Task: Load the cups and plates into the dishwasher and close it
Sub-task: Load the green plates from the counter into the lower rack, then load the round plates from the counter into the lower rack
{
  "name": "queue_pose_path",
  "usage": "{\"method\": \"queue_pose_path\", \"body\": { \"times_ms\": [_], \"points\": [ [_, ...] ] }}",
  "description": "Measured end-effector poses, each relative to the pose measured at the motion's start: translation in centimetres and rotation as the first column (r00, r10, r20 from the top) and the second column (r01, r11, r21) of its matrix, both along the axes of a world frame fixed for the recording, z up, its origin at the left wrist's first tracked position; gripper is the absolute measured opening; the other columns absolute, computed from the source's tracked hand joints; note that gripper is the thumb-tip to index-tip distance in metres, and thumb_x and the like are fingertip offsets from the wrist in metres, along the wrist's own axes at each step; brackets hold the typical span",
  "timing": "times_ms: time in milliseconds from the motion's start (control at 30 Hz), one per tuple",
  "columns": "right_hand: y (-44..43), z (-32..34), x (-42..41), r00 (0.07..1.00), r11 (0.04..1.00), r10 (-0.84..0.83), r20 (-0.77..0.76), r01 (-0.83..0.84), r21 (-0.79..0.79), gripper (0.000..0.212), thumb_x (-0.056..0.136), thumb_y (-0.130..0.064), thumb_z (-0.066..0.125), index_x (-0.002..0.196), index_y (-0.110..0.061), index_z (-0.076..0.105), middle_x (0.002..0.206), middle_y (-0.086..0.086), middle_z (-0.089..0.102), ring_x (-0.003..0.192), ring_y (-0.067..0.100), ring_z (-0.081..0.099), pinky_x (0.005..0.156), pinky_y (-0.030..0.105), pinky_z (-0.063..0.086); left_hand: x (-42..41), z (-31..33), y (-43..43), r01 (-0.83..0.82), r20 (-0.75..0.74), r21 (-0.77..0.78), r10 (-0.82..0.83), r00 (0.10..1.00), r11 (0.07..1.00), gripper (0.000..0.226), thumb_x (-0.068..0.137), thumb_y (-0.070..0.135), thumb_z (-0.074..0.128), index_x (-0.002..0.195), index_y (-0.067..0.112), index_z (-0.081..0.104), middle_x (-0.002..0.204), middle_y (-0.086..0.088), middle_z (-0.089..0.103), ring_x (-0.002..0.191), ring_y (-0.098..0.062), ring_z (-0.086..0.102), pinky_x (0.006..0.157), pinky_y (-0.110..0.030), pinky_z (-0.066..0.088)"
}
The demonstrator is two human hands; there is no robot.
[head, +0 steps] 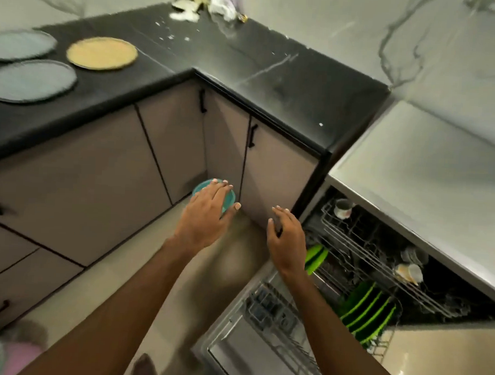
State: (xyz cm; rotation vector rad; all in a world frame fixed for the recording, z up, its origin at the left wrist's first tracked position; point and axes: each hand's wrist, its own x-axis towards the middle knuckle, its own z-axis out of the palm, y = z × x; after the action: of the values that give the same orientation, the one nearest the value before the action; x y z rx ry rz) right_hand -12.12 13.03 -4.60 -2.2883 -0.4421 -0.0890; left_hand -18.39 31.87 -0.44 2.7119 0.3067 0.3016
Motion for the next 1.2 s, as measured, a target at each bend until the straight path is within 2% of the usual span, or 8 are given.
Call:
{"method": "queue_pose_path", "body": {
  "times_ms": [133,267,533,667,867,1033,1133,1200],
  "points": [
    [7.3,3.0,-1.0,0.997,0.998,0.06,0.051,-0.059,-0.016,0.04,0.092,-0.02,0.059,0.13,-0.008,0.059,0.134,0.007,0.058,0.132,0.022,0.045,0.112,0.033,0.034,-2.8,3.1,8.3,-0.034,0.037,0.074,0.031,0.999,0.997,0.057,0.097,0.052,0.035,0.142,0.017,0.042,0.15,0.0,0.04,0.144,-0.017,0.024,0.117,-0.037,0.024],
    [14.9,5.9,-2.3,0.992,0.995,0.097,0.085,-0.097,0.005,0.041,0.092,-0.019,0.06,0.13,-0.005,0.058,0.134,0.01,0.058,0.134,0.025,0.044,0.111,0.033,0.033,-5.1,6.1,16.0,-0.101,0.102,0.097,0.091,0.991,0.99,0.055,0.096,0.049,0.042,0.14,0.015,0.045,0.149,-0.001,0.041,0.144,-0.017,0.025,0.117,-0.036,0.023],
    [28.3,10.6,-3.9,0.975,0.978,0.187,0.121,-0.196,0.066,0.044,0.096,-0.032,0.054,0.136,-0.014,0.052,0.14,0.0,0.053,0.139,0.013,0.034,0.11,0.025,0.027,-9.2,10.2,28.6,-0.188,0.155,0.099,0.171,0.973,0.977,0.055,0.096,0.049,0.043,0.14,0.016,0.044,0.148,-0.003,0.042,0.143,-0.018,0.027,0.116,-0.036,0.024],
    [32.8,12.0,-3.1,0.96,0.97,0.229,0.163,-0.239,0.043,0.043,0.096,-0.032,0.054,0.136,-0.015,0.052,0.14,0.001,0.053,0.139,0.013,0.035,0.111,0.027,0.029,-9.4,11.2,32.9,-0.236,0.181,0.083,0.218,0.959,0.968,0.052,0.096,0.047,0.045,0.137,0.016,0.046,0.145,-0.004,0.045,0.141,-0.02,0.031,0.113,-0.038,0.027],
    [38.7,12.6,0.0,0.942,0.958,0.279,0.186,-0.287,0.02,0.042,0.095,-0.029,0.055,0.135,-0.014,0.054,0.138,0.001,0.054,0.137,0.014,0.037,0.111,0.025,0.027,-7.2,11.2,38.4,-0.273,0.204,0.066,0.255,0.945,0.96,0.05,0.096,0.044,0.047,0.135,0.013,0.048,0.14,-0.004,0.049,0.136,-0.022,0.037,0.111,-0.037,0.03],
    [44.1,11.7,5.1,0.934,0.945,0.311,0.176,-0.324,0.05,0.04,0.094,-0.027,0.056,0.132,-0.014,0.056,0.134,0.001,0.056,0.131,0.013,0.044,0.111,0.03,0.035,-3.0,10.2,43.7,-0.299,0.188,0.081,0.28,0.941,0.951,0.047,0.095,0.042,0.05,0.131,0.011,0.052,0.133,-0.005,0.054,0.127,-0.022,0.047,0.106,-0.036,0.034],
    [47.2,11.2,8.8,0.931,0.941,0.325,0.168,-0.335,0.04,0.036,0.093,-0.024,0.057,0.128,-0.013,0.058,0.129,0.001,0.058,0.125,0.014,0.048,0.104,0.02,0.034,0.0,9.5,46.7,-0.331,0.161,0.057,0.318,0.934,0.942,0.044,0.095,0.042,0.05,0.128,0.012,0.053,0.13,-0.004,0.056,0.122,-0.022,0.05,0.102,-0.036,0.037],
    [49.4,11.0,11.3,0.93,0.939,0.335,0.15,-0.343,0.029,0.035,0.093,-0.022,0.058,0.126,-0.011,0.059,0.126,0.002,0.059,0.121,0.014,0.051,0.1,0.017,0.034,2.3,9.1,48.8,-0.35,0.124,0.042,0.343,0.931,0.936,0.044,0.095,0.041,0.05,0.127,0.012,0.054,0.129,-0.005,0.057,0.119,-0.023,0.052,0.101,-0.036,0.038]
  ]
}}
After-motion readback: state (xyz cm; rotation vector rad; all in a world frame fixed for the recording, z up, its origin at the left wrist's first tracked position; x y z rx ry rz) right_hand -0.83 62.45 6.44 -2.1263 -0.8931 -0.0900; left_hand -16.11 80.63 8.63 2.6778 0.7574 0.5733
